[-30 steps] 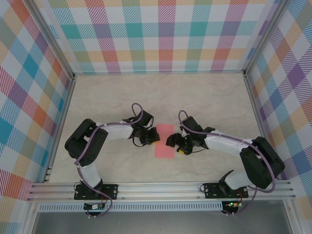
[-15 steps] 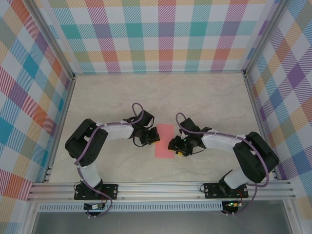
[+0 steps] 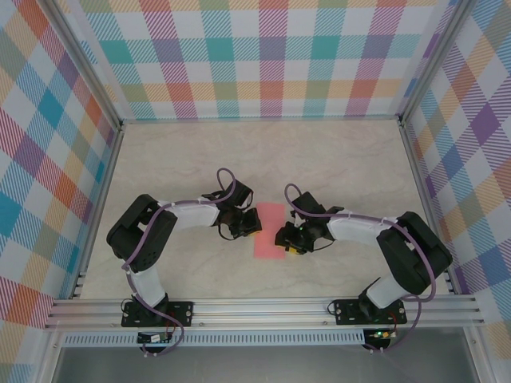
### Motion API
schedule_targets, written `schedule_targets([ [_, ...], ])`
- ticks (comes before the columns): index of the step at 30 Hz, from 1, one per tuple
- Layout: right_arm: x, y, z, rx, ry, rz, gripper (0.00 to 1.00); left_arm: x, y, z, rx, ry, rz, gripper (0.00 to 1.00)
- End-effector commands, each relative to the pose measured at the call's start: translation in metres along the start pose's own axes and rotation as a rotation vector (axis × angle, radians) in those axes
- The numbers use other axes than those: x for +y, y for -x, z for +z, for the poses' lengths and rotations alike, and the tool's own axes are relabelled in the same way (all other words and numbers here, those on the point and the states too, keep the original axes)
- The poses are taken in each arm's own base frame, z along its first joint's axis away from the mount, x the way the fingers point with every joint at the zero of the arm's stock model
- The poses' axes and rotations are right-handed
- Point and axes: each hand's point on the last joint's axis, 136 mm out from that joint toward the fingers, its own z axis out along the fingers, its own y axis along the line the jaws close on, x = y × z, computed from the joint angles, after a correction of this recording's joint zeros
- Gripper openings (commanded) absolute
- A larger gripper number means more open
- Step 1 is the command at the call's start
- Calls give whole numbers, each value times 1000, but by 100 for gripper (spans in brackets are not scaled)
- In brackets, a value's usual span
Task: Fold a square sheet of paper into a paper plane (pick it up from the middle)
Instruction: Third fold the triangle at the center of the table.
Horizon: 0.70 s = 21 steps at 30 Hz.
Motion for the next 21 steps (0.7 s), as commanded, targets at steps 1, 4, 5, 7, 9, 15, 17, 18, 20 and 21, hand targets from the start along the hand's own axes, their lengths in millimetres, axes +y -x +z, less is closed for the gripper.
schedule_targets([
  [1,12,4,-1,-1,34,-47,39,40,-16,13,48,153,-37,7],
  [4,13,4,0,5,38,-49,39,40,-16,13,48,154,-39,7],
  [5,14,3,1,12,43,-50,39,40,-17,13,49,154,-39,7],
  [7,14,0,2,25,55,-49,39,39,-16,13,49,153,-39,7],
  [9,16,-2,2,36,69,-49,39,40,-17,13,49,155,-40,7],
  [15,24,-15,-1,74,157,-44,39,41,-17,14,50,159,-42,7],
  [17,29,-21,0,110,201,-41,40,42,-17,15,51,161,-44,7],
  [18,31,-23,1,127,219,-38,40,42,-17,15,51,160,-43,7],
  [20,34,-27,4,150,248,-32,41,42,-17,15,51,161,-43,7],
  [21,34,-28,5,155,255,-26,41,42,-17,15,52,161,-44,7],
])
